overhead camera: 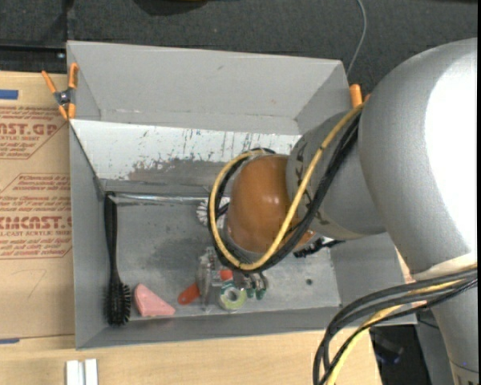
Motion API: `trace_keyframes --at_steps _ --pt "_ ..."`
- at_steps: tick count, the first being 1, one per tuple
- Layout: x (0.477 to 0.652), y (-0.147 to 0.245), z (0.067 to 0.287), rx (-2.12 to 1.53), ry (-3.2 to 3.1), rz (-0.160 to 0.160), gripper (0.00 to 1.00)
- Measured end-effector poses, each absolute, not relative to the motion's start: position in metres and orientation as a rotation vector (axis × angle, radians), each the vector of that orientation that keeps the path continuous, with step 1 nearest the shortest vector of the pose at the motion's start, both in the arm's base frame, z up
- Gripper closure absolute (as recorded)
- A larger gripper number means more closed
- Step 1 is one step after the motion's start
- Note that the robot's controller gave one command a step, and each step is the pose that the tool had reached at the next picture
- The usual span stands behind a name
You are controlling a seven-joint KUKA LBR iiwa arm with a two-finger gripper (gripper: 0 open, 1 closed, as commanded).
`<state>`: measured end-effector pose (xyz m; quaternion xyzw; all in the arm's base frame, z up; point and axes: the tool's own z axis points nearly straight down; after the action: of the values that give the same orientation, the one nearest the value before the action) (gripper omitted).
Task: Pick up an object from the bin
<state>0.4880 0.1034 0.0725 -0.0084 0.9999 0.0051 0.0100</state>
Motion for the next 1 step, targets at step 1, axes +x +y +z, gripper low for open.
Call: trace_keyframes --at_steps 1 --pt "0.4885 0.1009 0.0721 -0.016 3.121 0.017 1.0"
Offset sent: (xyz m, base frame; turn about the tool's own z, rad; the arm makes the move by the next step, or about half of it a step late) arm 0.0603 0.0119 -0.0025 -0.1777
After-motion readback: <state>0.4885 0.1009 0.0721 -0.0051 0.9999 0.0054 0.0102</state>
